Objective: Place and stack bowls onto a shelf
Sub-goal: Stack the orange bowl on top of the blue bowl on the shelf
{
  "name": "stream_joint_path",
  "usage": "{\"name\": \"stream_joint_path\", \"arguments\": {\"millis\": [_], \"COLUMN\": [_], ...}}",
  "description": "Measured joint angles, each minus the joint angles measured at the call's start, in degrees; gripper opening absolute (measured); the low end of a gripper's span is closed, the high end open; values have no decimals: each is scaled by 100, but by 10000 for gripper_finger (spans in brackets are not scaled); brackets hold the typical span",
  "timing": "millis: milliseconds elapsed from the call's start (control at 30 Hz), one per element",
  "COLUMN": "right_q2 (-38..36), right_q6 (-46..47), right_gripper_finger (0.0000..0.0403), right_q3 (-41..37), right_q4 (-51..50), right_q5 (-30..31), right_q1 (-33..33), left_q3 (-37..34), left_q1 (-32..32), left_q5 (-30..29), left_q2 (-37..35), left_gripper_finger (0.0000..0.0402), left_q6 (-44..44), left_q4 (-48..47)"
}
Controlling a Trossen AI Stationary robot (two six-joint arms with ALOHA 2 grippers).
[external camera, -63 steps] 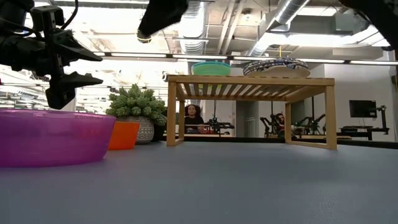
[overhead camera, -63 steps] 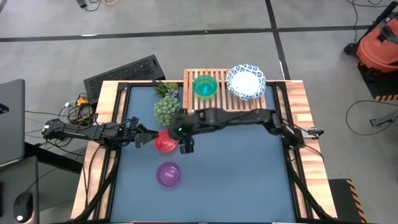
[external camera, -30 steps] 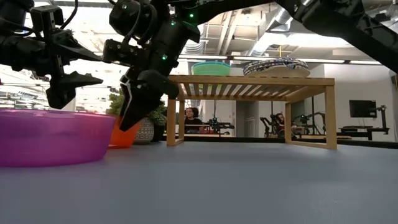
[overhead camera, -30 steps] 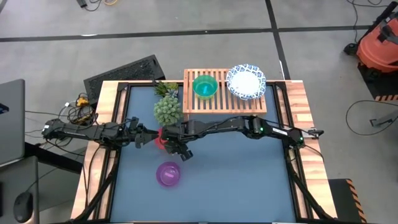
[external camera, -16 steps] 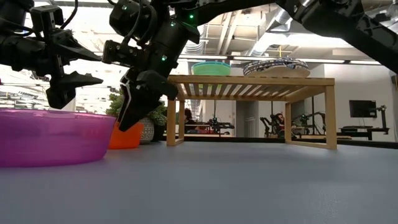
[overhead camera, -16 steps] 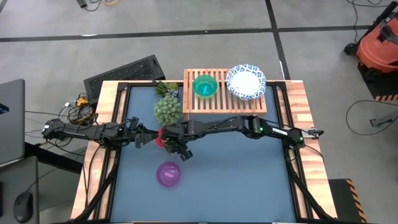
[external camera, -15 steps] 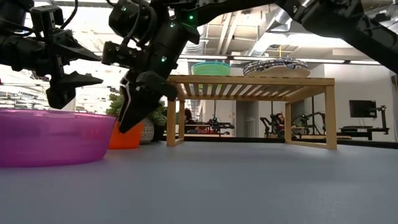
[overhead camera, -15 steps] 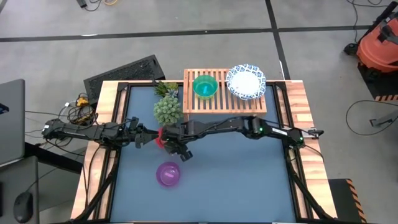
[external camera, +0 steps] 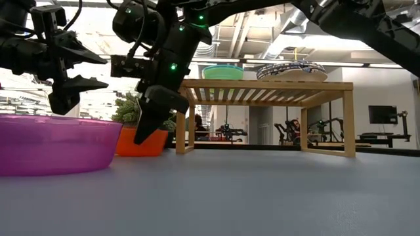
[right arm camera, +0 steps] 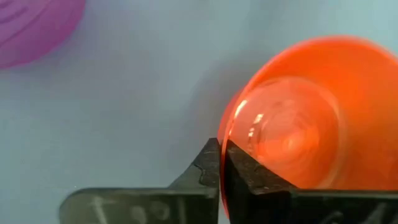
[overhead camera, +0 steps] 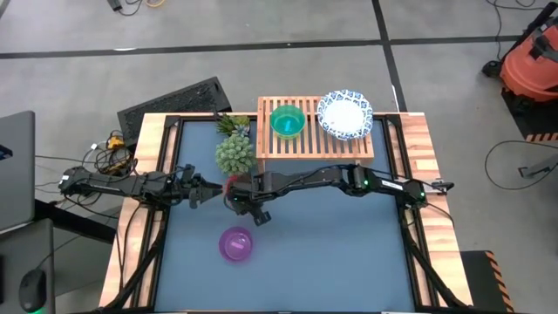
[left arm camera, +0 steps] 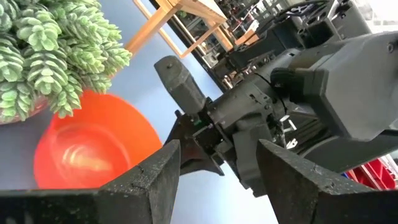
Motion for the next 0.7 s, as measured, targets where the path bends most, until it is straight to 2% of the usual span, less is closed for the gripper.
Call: {"name": "stream_joint_path", "arguments": {"millis": [200, 300, 567, 700], "right_q2": [-59, -195, -1432, -2176], "right_q6": [364, 570, 1167, 1410], "right_gripper_finger": [21, 21, 21, 21], "right_q3": [10, 114, 89, 91], "right_q4": [-163, -346, -735, -774], "right_q5": [-50, -416, -1321, -1301], "right_q1": [82, 139, 214, 156], "left_q3": [-1, 0, 0, -1], "left_q1": [-1, 0, -1, -1], "left_q5": [83, 81, 79, 75], "left_q2": [1, 0, 0, 1], "left_gripper_finger": [197, 197, 197, 197], "left_q6": [-22, -18, 36, 137], "left_q4": [-14, -15, -15, -18]}}
